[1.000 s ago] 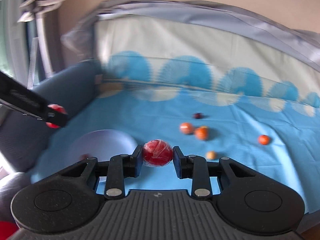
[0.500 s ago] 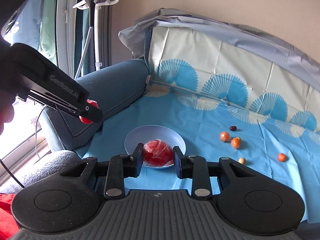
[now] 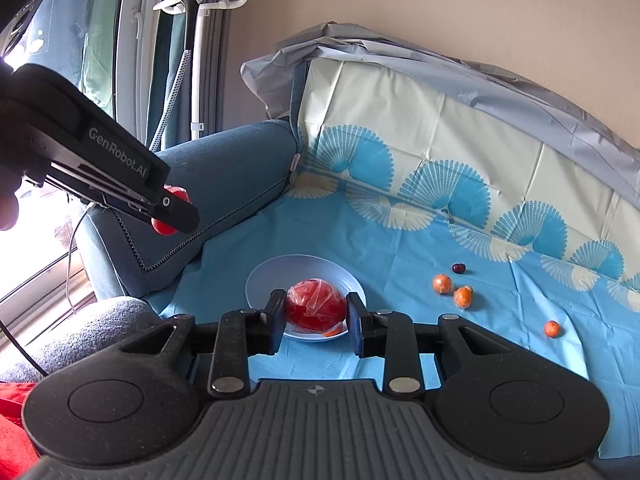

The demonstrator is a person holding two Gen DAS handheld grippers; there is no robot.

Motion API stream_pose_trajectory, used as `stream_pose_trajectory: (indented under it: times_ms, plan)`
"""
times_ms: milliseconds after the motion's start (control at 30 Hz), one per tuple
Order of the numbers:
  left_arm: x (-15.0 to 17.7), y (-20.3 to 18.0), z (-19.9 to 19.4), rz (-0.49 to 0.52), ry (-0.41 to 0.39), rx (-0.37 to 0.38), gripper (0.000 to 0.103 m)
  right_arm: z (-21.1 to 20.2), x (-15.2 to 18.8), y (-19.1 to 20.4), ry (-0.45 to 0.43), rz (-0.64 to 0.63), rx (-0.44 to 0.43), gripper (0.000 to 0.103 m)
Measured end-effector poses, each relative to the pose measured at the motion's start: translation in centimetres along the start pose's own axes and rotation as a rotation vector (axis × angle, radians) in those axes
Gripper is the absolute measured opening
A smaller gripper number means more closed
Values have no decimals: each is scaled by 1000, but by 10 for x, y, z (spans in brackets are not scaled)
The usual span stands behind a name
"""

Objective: Organize fruits
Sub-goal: 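Carry both wrapped red fruits to the plate and release them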

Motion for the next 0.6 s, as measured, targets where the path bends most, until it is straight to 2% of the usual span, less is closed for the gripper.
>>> stream_pose_trajectory:
  times_ms: [600]
  plan:
    - [-17,16,22,-6,-1,-31,29,32,0,6,66,-14,-35,33]
Point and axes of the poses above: each gripper's, at about its wrist camera, not at the fingertips, and z roughly the way its jaws point, y to its left, x to its underside, the point moved 1 cm from there along z, roughly the way its jaws point, and after that the axes turned 9 degrees about x, right-handed, at the moved point
